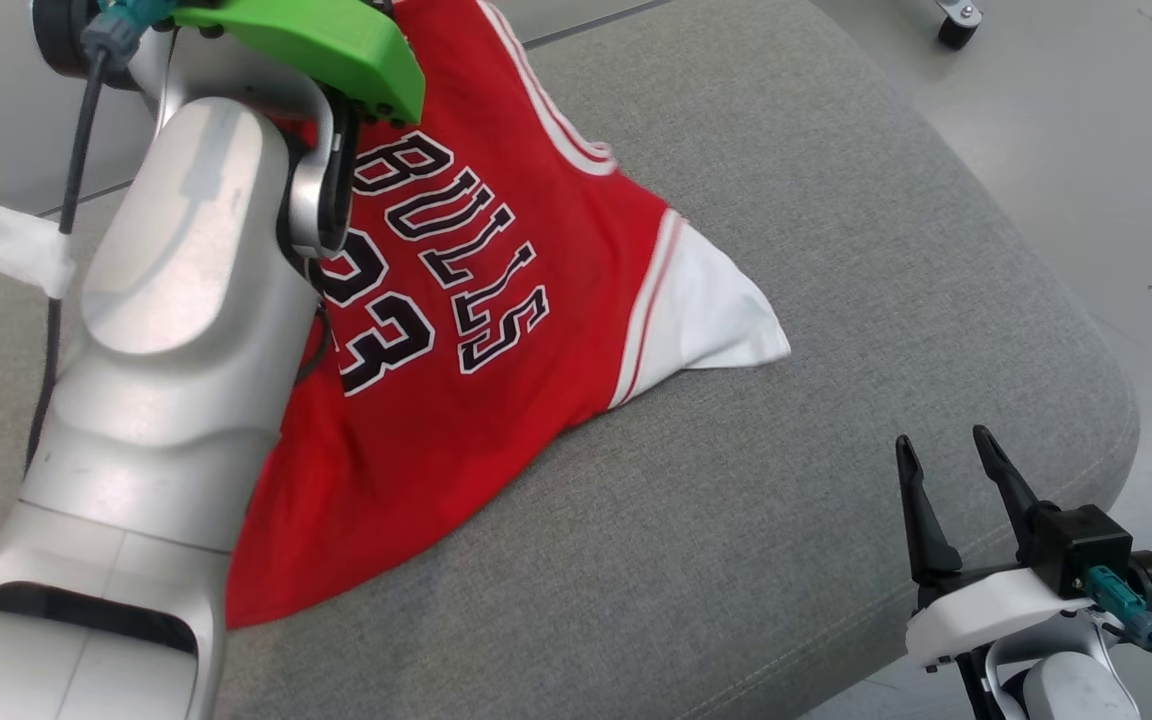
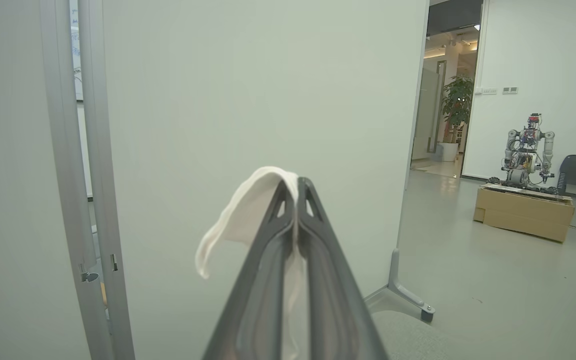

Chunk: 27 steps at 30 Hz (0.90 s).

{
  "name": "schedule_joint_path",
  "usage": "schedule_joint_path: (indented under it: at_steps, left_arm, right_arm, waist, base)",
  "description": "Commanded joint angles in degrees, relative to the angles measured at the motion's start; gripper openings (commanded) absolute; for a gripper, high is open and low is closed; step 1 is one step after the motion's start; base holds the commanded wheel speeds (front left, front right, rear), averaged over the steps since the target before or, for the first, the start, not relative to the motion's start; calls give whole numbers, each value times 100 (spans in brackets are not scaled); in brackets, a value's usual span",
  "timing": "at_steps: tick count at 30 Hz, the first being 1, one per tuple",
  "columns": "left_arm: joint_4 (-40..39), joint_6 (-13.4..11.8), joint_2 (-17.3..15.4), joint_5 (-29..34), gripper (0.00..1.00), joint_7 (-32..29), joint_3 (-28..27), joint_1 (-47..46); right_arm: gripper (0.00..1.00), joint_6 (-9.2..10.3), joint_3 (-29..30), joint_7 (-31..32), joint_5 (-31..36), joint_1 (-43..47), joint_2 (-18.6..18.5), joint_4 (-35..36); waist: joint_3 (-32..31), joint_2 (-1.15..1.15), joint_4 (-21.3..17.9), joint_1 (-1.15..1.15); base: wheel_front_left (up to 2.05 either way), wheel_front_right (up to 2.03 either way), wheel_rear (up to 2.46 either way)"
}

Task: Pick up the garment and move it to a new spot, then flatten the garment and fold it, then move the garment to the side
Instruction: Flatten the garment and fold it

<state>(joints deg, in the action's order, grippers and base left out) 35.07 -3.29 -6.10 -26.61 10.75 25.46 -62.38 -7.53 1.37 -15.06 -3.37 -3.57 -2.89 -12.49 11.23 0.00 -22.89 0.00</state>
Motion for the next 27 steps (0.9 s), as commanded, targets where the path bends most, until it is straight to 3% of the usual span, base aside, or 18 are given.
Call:
schedule_joint_path:
  at_steps: [1,9,14,19,27]
  left_arm:
    - [80,29,104,-16,0,90,50,-21]
    - [-89,224,304,-392,0,205,795,774]
    - [-955,106,306,-979,0,127,2140,1500]
    - [-1342,62,303,-861,0,-49,3521,1839]
    - [-880,63,306,-956,0,1,4559,2126]
  right_arm:
    - [100,8,28,-17,15,-5,-4,18]
    - [100,8,79,-16,-8,36,-4,48]
    - [100,8,-11,-16,-89,-82,-5,42]
    - [100,8,-102,-16,-188,-148,-5,12]
    - [100,8,-283,-16,-432,-179,-3,-70]
  waist:
    - [-1,0,8,0]
    - [103,0,86,0]
    - [240,0,36,0]
    - [407,0,-87,0]
    - [651,0,-457,0]
  base:
    - [0,0,0]
    - [0,0,0]
    - [0,0,0]
    - [0,0,0]
    - [0,0,0]
